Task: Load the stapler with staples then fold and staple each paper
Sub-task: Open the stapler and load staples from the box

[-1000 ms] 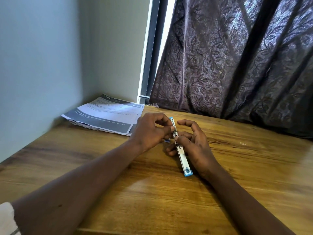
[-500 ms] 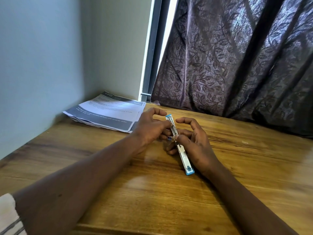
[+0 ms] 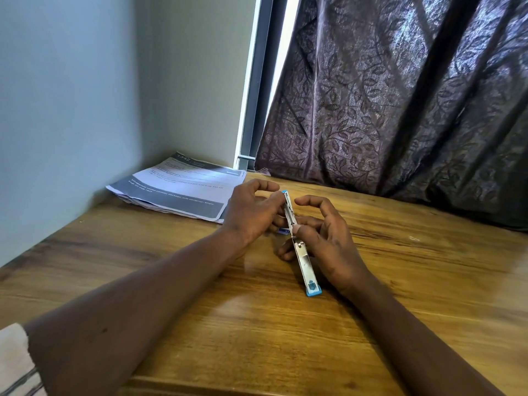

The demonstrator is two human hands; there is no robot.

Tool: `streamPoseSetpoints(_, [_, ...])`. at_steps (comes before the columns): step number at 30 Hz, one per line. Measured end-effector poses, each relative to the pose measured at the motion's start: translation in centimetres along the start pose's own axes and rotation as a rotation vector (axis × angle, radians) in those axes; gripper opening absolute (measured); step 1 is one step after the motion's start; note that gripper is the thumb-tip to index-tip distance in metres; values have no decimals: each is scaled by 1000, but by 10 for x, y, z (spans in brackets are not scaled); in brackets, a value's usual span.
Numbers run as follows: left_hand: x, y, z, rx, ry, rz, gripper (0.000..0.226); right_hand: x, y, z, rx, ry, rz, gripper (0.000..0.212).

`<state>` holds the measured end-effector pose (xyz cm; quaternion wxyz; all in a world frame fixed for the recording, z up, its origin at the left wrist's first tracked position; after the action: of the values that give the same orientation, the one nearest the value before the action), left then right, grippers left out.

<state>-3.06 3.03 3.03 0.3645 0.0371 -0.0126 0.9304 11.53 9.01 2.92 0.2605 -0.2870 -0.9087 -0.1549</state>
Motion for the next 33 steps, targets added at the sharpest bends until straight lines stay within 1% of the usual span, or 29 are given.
streamPoseSetpoints(2, [0, 1, 1, 2, -2, 16, 7, -1, 0, -2, 16, 0, -1, 39])
streamPoseSetpoints(5, [-1, 2, 3, 8, -24, -2, 9, -1, 1, -5, 39, -2, 5, 37])
streamPoseSetpoints(10, [-5, 0, 9, -8, -93, -49, 9, 1, 3, -5, 87, -8, 72, 31])
streamPoseSetpoints(14, [-10, -3, 12, 18, -157, -90, 11, 3, 4, 0, 49, -8, 104, 27])
streamPoseSetpoints(17, [-12, -7, 13, 51, -197, -107, 12, 4, 6, 3, 30, -9, 111, 20])
streamPoseSetpoints(23, [-11, -6, 13, 50, -190, -104, 13, 5, 7, 5, -8, -12, 104, 16])
streamPoseSetpoints(27, [-5, 1, 14, -15, -160, -35, 11, 4, 8, 6, 38, -98, 106, 20])
streamPoseSetpoints(30, [4, 16, 17, -97, -151, 90, 11, 4, 10, 5, 8, -106, 88, 24])
streamPoseSetpoints(33, [11, 30, 20, -64, -202, 239, 16, 3, 11, 5, -89, -72, 66, 32])
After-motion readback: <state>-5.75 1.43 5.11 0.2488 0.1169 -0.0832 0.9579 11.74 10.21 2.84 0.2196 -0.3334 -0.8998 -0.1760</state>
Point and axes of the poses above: each hand's wrist, its own x-axis towards the middle knuckle, its own y-axis out of the back of the hand, z = x × y, the point moved 3 cm from there along x, towards the middle knuckle, and after that the axes turned 13 degrees about y, right-handed, at the moved point
